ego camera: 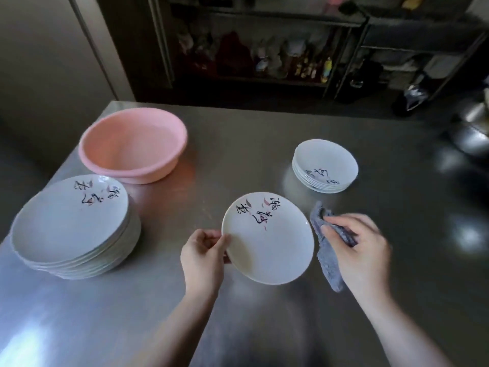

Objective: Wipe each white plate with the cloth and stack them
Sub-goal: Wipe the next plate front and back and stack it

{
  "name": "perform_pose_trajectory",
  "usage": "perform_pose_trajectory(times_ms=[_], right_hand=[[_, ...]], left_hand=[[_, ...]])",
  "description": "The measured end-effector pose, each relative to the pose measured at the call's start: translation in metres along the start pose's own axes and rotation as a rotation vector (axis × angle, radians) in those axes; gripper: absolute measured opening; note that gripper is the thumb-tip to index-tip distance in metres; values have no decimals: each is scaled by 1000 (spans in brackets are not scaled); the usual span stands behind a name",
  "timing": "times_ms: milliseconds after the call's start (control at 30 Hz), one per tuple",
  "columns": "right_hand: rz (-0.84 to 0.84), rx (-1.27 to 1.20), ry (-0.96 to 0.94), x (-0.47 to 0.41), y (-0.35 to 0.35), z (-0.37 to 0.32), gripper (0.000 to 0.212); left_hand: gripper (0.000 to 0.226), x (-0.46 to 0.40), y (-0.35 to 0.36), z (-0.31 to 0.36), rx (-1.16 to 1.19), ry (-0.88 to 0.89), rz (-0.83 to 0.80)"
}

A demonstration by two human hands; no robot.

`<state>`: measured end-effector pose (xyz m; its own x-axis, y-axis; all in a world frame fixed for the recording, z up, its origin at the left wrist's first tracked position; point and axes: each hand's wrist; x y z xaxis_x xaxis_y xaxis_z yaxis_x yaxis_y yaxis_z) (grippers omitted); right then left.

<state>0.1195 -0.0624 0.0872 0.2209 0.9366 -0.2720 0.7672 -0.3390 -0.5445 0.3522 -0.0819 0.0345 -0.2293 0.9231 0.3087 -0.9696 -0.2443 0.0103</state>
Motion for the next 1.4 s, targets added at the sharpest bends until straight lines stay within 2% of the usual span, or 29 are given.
perform_pose_trajectory(times_ms=[233, 400, 500, 667, 800, 867, 967, 1067, 1167, 1233, 1400], right_hand=[[-132, 61, 45, 3, -68, 93, 17], [-232, 30, 63, 8, -81, 119, 15], [-283, 20, 90, 12, -78, 129, 15], [-382, 87, 85, 12, -69, 136, 18], [-507, 281, -55, -2, -50, 134, 19], [-635, 412, -29, -6, -36, 136, 19], [-690, 490, 45, -9, -18, 138, 19], [-687, 408, -17, -5, -3, 129, 18], [-863, 353, -109, 17, -16, 124, 18], [-944, 335, -89, 24, -41, 133, 21], [-770, 450, 53, -17, -40, 150, 24]], left_hand=[[10, 43, 113, -72, -12, -158, 26], [11, 62, 146, -84, -93, -196, 62], [10, 65, 148, -83, -238, -192, 59], [20, 57, 133, -70, -689, -113, -98], [27, 34, 137, -53, -863, 163, -140], [31, 24, 145, -49, -915, 199, -221], [37, 17, 151, -53, -916, 144, -259], [35, 15, 151, -60, -887, 129, -226], [35, 14, 151, -64, -868, 128, -220], [35, 13, 150, -65, -846, 122, -222], [30, 13, 152, -60, -822, 147, -210]])
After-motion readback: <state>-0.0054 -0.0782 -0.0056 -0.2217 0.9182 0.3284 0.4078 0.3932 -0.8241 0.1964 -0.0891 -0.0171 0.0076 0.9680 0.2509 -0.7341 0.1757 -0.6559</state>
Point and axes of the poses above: each hand's wrist, its own x-axis away from the middle knuckle, its own y-axis out of the palm, z = x × y, and after that the axes turned 10 degrees about -z, right-handed
